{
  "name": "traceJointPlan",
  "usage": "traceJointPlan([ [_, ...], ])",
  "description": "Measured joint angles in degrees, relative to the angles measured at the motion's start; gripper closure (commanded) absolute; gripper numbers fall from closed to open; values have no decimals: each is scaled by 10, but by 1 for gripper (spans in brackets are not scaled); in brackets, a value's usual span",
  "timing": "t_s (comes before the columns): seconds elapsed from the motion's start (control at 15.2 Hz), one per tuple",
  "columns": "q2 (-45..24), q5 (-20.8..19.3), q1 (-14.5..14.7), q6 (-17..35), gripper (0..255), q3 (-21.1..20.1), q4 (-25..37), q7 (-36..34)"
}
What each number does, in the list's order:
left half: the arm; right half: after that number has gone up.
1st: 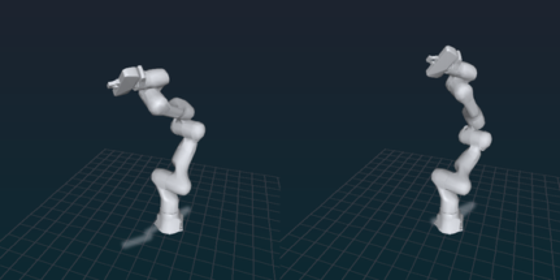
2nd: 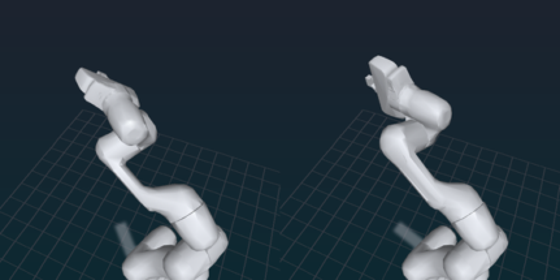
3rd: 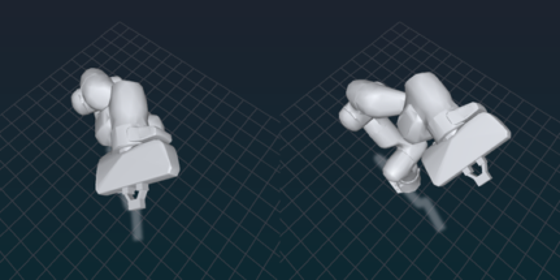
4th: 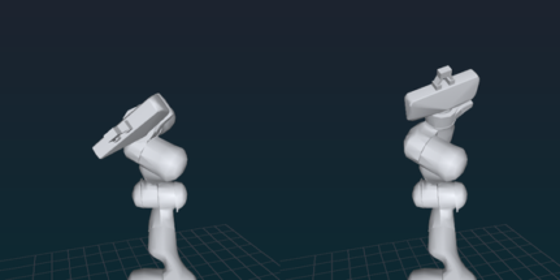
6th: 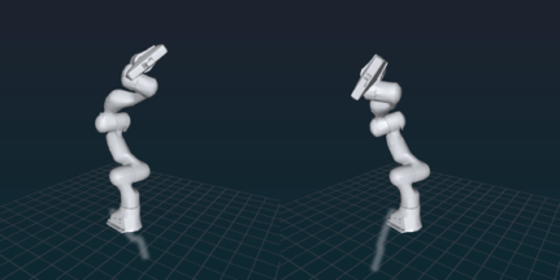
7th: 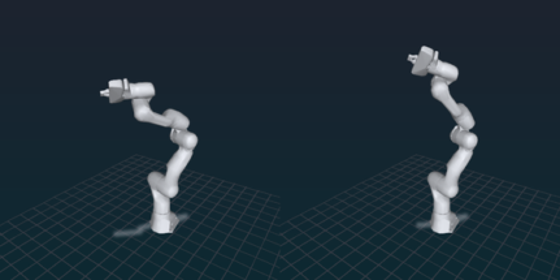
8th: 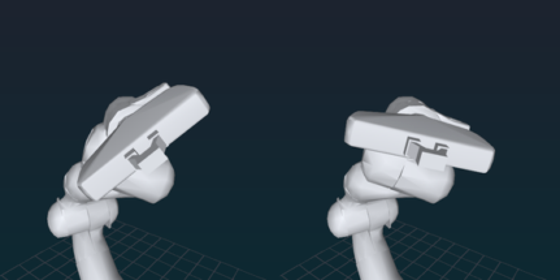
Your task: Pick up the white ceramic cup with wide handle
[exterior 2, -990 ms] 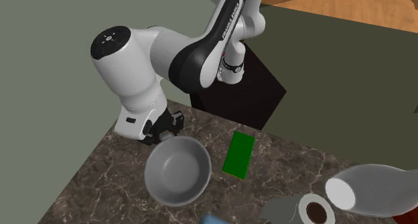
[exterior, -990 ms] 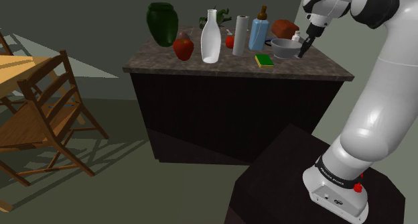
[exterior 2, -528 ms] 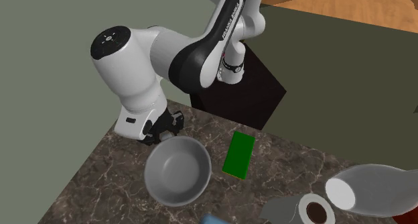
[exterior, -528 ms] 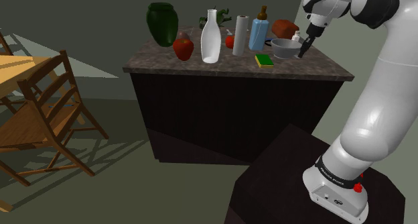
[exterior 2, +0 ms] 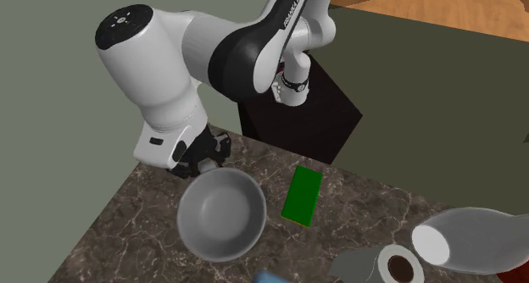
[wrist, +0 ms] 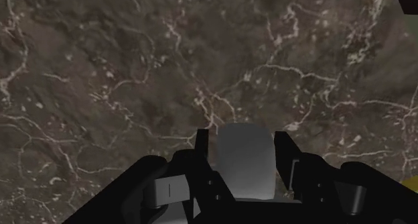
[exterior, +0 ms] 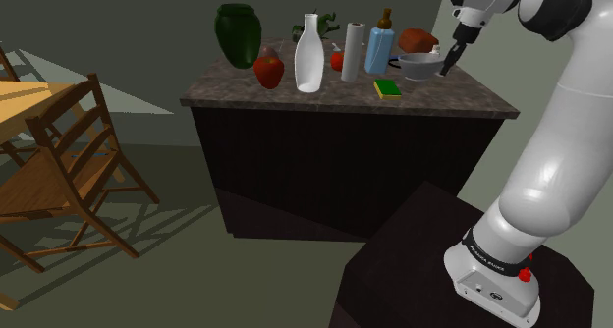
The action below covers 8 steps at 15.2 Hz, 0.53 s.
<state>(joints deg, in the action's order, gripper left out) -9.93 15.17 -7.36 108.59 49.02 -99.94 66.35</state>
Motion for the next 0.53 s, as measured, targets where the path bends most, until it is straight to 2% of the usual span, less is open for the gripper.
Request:
traceJointPlan([
  [0.53, 5, -7, -2, -56, 255, 3, 54, -10],
])
